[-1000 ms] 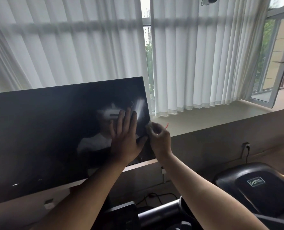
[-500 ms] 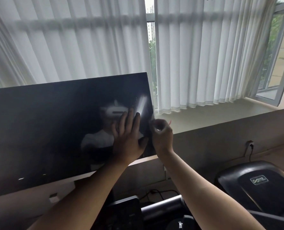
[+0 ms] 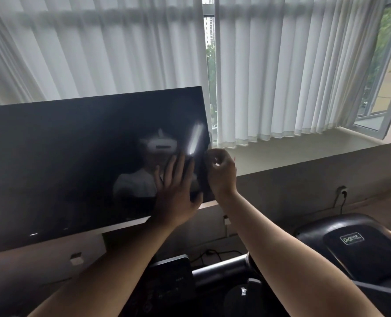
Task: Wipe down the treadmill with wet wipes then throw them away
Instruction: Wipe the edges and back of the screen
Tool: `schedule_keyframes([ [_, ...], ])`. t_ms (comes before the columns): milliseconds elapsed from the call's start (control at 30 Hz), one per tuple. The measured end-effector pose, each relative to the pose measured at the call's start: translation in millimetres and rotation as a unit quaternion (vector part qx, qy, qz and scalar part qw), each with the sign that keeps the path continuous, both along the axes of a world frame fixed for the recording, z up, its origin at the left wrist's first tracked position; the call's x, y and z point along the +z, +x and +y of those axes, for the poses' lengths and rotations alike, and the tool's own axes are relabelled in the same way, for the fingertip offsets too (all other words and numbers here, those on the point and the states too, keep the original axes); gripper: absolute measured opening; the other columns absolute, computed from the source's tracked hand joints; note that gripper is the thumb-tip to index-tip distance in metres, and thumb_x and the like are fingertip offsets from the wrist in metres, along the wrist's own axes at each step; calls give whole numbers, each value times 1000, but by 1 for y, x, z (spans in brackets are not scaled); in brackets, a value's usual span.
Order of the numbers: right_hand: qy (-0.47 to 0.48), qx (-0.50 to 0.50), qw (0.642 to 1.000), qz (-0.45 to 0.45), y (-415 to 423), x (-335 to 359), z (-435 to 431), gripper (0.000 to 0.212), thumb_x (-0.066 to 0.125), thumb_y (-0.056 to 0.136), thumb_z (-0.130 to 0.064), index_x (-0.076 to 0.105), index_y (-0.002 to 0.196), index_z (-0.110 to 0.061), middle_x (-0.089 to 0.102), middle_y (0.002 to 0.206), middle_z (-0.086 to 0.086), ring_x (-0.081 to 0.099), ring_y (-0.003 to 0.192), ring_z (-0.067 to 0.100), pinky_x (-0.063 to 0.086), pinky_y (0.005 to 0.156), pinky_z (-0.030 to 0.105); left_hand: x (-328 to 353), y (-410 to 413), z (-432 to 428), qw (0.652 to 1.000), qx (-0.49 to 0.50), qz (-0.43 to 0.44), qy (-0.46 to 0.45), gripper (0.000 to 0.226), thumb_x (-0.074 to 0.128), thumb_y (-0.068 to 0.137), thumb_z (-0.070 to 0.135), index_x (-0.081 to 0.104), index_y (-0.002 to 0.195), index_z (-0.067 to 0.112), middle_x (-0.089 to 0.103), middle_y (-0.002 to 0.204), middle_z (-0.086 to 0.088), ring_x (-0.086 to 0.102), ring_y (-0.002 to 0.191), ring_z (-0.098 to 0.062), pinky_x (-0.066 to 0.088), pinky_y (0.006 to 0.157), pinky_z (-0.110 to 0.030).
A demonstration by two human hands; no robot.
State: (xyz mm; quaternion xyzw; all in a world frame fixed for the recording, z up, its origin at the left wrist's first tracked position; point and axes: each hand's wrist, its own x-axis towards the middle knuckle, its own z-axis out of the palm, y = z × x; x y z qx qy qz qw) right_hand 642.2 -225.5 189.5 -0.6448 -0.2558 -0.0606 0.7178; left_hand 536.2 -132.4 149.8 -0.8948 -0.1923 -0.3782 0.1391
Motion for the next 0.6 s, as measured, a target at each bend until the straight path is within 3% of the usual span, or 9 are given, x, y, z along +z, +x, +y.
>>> schedule_keyframes([
  [133, -28, -16, 999, 21, -8, -15, -1, 16, 56, 90, -9, 68, 93, -20, 68, 83, -15, 64, 81, 5, 49, 77, 23, -13, -6, 1, 1000, -6, -3, -5, 94, 65, 79, 56, 30, 159, 18, 9, 170, -5, 8, 157, -27, 2, 120, -58],
  [233, -57, -24, 997, 45, -17, -40, -15, 19, 55, 88, -7, 69, 89, -21, 69, 80, -12, 65, 79, 11, 48, 74, 26, -12, -4, 1, 1000, -5, 2, -9, 93, 64, 83, 57, 29, 159, 17, 7, 170, -6, 6, 157, -28, -1, 120, -58],
  [500, -144, -31, 989, 31, -24, -65, -38, 20, 57, 88, -5, 72, 87, -18, 67, 73, -11, 61, 72, 11, 39, 64, 16, -13, -4, 1, 1000, -2, 11, -13, 92, 65, 83, 53, 27, 159, 17, 6, 170, -6, 4, 157, -29, 0, 119, -60],
  [600, -114, -23, 993, 33, -21, -42, -33, 24, 55, 87, -3, 73, 91, -19, 68, 77, -13, 62, 74, 4, 40, 64, 6, -22, -7, -2, 1000, 0, 0, 0, 86, 58, 87, 53, 30, 158, 15, 10, 169, -8, 9, 156, -30, 5, 119, -62],
])
